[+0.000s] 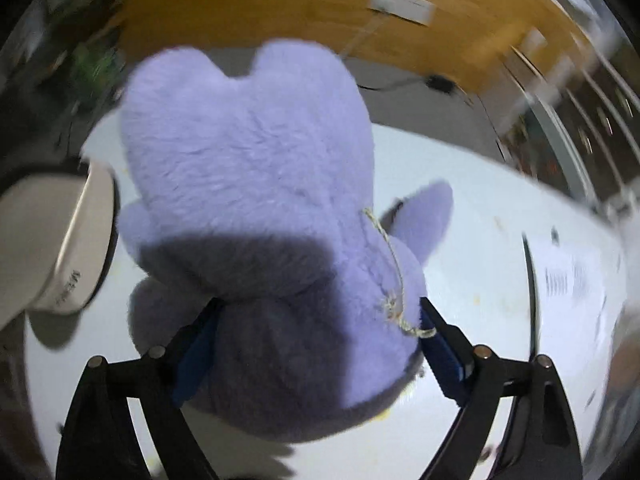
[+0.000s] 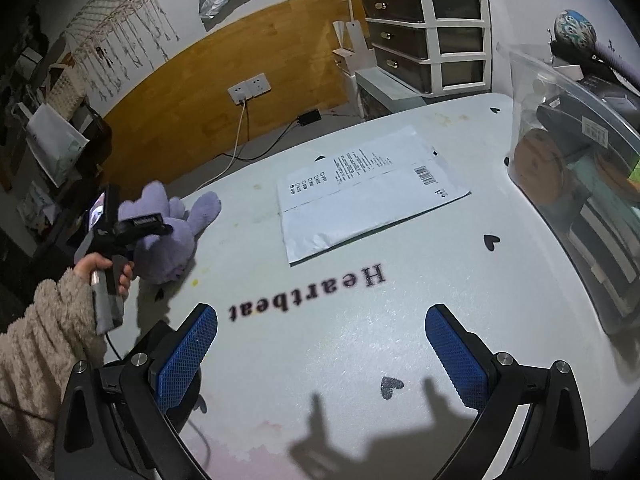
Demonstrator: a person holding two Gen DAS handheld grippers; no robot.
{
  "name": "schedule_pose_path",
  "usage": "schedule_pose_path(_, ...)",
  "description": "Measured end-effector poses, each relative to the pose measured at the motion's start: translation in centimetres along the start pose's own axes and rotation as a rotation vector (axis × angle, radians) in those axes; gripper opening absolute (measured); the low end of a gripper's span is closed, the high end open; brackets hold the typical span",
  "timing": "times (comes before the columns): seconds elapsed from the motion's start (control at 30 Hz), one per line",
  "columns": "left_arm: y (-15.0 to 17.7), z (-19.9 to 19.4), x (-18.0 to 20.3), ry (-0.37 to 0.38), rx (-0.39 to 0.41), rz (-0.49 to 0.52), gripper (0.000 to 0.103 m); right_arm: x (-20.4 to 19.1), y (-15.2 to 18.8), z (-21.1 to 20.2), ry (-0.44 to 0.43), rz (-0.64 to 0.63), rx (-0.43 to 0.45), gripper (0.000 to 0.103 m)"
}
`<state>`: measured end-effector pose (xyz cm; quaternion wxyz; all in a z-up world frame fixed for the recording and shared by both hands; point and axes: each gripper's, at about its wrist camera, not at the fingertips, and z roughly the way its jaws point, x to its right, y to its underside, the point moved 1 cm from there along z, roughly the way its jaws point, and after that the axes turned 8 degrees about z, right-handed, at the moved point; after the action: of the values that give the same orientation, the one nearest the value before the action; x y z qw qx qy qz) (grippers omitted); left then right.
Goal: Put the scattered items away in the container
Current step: 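Move the left tool to the purple plush toy and grasp it, then lift the plush toy with the left tool while the right tool grasps its body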
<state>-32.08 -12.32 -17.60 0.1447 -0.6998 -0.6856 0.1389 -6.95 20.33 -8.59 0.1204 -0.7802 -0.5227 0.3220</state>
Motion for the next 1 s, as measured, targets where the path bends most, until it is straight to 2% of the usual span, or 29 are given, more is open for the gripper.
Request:
schedule_pose_path(0.13,1.3,-0.9,1.6,0.039,-0.003,0.048,0.082,-0.2,0.0,-0.5,-0.011,-0.01,0.013,0.103)
schedule_pose_path(0.33,2.0,-1.3,1.4,0.117,-0.01,0.02,0.078,0.5,0.0,-0.9,-0.015,0.016,0.026,0.103)
schedule_pose_path(0.57,3.5,-1.3,1.6,0.359,-0.096,-0.038,0.073,1.3,-0.2,-0.9,-0.018,0.05,0.031,0.103)
schedule_pose_path(0.83,7.9,-2.8,7.1,0.486,-0.189,0.065,0.073,1.6,-0.1,-0.9,-0.028,0.057,0.023,0.103)
schedule_pose_path(1.0,11.4,-4.0,11.3,0.538,-0.235,0.174,0.073,2.8,-0.3,-1.5,-0.023,0.085,0.035,0.103)
